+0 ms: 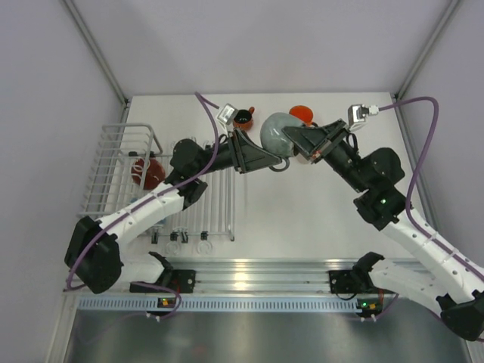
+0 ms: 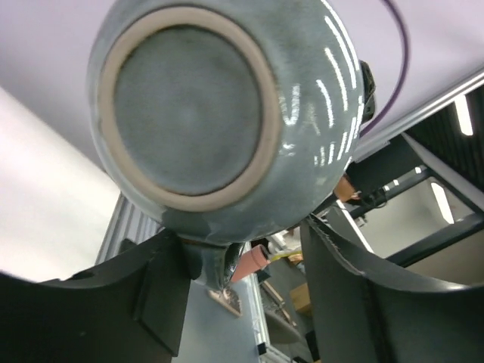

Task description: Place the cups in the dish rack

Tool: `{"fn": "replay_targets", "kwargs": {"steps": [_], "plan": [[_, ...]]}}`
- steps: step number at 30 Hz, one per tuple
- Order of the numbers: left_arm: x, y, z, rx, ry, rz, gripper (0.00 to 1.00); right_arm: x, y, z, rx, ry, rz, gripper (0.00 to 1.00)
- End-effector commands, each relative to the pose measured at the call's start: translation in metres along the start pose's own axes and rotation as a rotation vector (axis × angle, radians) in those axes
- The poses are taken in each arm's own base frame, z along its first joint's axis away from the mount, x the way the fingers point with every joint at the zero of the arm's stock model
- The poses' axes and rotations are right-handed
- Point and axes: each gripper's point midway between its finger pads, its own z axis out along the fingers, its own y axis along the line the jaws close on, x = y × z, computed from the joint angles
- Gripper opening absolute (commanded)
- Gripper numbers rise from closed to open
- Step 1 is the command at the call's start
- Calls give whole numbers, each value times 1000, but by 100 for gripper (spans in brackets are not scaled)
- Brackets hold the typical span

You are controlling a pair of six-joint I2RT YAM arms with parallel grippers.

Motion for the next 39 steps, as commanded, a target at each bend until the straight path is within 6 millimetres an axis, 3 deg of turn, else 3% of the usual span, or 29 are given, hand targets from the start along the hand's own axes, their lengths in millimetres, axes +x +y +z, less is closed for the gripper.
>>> {"fn": "replay_targets", "kwargs": {"steps": [1,4,7,13,18,21,26,30,32,37,39], "plan": [[-2,-56,-8,250,-26,31,60,-15,56,-7,-230,-82,-46,0],[2,-62,-14,290,-20,-11,60,-16,52,-6,-228,-94,-67,0],[6,-53,-14,253,-19,-19,72,-16,47,-3,-217,-98,-68,0],[5,-38,-9,188,-39,7,71,-22,49,-6,-286,-152,-34,0],[14,-27,-3,178,-16,33,55,-25,49,0,-286,-162,-27,0],[13,-25,-2,173,-21,34,54,-24,56,2,-301,-155,-33,0],[8,-34,-1,191,-30,40,49,-23,50,1,-284,-164,-29,0],[8,-35,1,192,-29,14,28,-18,42,2,-272,-152,-28,0],[7,-35,1,193,-32,15,23,-15,38,0,-262,-143,-29,0],[8,-27,1,138,-25,33,0,-7,13,-8,-173,-121,-66,0],[7,-24,0,108,-35,45,0,-5,-1,-15,-108,-117,-106,4]]}}
